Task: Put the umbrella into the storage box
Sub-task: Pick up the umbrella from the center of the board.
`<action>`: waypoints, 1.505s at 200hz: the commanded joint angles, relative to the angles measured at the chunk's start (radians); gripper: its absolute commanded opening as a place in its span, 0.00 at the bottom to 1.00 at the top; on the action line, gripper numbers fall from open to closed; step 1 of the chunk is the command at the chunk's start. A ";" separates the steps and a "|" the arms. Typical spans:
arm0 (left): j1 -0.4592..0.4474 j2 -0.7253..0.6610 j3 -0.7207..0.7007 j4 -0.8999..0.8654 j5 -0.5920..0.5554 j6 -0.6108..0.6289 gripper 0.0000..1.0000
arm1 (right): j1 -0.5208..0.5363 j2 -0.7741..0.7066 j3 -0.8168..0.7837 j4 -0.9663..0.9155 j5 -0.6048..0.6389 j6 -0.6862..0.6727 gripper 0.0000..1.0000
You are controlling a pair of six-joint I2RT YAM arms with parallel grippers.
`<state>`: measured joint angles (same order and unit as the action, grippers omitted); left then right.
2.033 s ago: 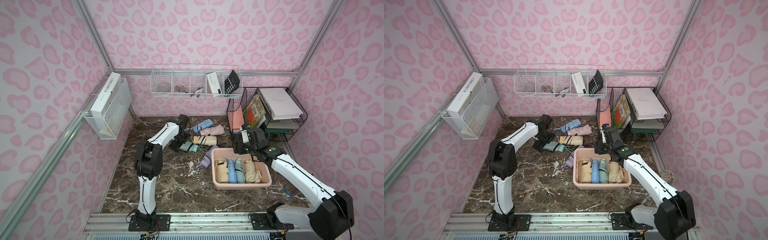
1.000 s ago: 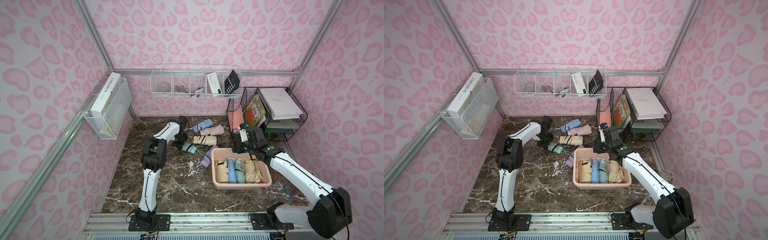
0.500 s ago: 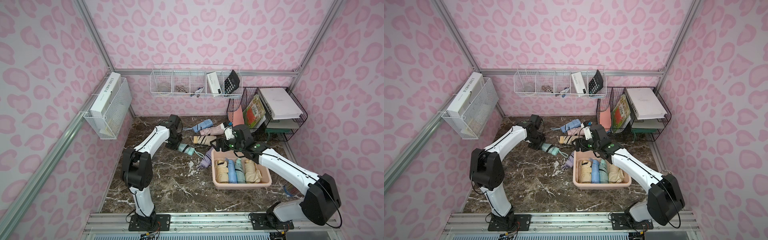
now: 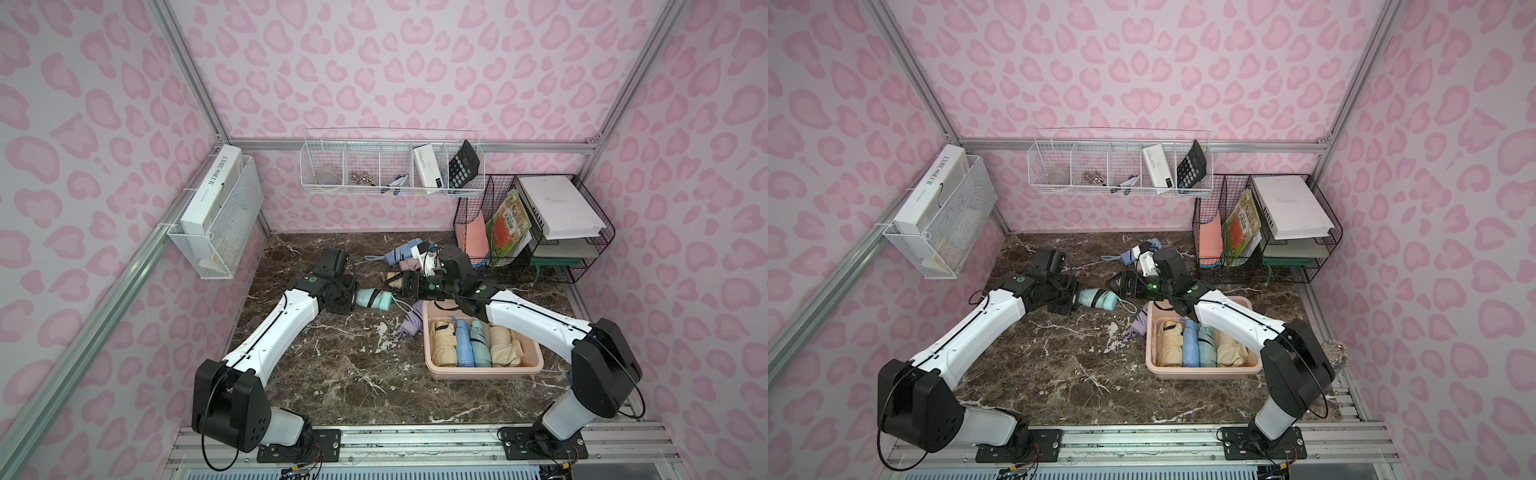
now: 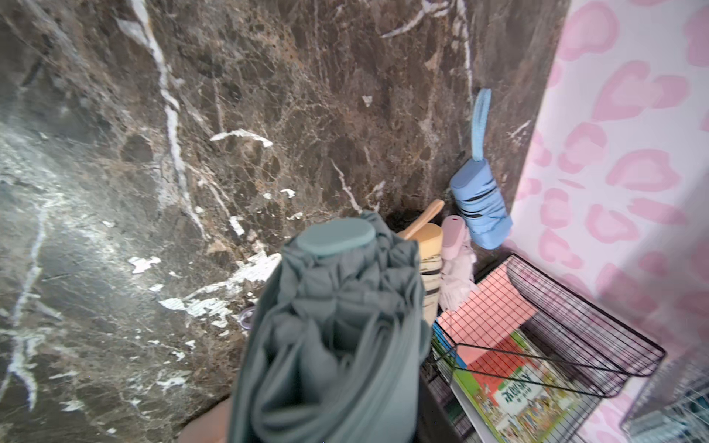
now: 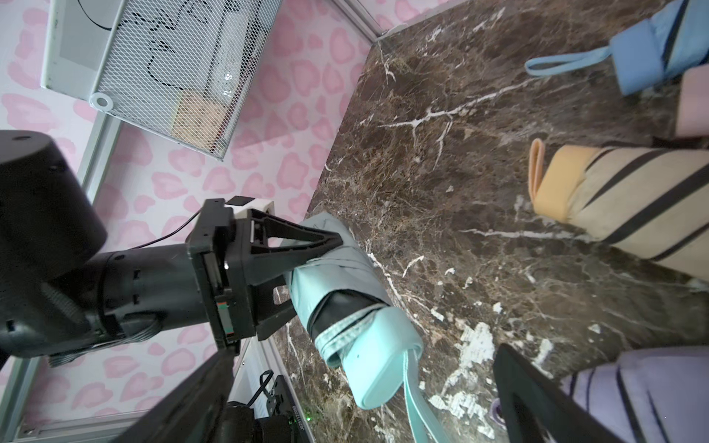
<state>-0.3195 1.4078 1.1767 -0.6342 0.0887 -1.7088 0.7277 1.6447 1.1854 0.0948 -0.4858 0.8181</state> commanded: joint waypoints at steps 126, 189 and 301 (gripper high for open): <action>-0.097 -0.096 -0.035 0.114 -0.028 -0.118 0.26 | 0.041 0.041 -0.082 0.329 -0.069 0.224 0.60; -0.115 -0.123 -0.044 0.124 -0.051 -0.106 0.81 | 0.042 0.014 -0.100 0.381 -0.094 0.248 0.25; -0.165 -0.330 0.084 0.017 -0.005 1.200 0.87 | -0.102 -0.175 0.005 -0.231 -0.074 -0.135 0.20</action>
<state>-0.4541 1.0851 1.2144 -0.6235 0.0021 -1.1152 0.6567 1.5021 1.1412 0.0837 -0.5201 0.8627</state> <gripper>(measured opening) 0.892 0.260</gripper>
